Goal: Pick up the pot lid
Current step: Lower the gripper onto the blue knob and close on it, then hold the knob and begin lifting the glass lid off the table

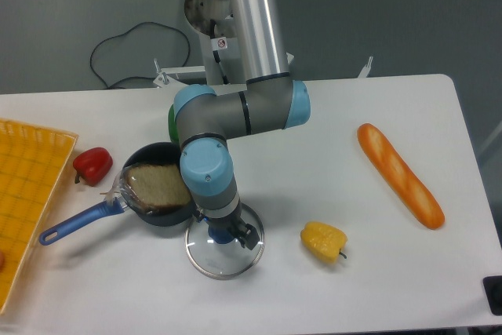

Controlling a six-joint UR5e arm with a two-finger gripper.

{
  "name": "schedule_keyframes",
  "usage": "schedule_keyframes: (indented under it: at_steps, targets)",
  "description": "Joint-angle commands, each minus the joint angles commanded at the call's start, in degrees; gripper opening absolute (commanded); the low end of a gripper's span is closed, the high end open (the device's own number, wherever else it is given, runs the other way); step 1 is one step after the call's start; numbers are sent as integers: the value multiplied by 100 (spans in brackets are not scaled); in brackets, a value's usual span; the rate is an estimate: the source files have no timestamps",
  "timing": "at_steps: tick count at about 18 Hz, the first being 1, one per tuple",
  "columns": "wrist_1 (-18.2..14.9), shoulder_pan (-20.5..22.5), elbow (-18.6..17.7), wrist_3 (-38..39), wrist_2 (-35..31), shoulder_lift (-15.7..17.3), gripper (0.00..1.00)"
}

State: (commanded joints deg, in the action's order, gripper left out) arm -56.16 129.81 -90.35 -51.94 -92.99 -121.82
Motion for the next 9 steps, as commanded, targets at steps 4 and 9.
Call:
schedule_keyframes:
  at_steps: [4,9]
  targets:
    - [0,-9,-9,0,0,-35,100]
    - [-9,-62,0,0,0,-61,100]
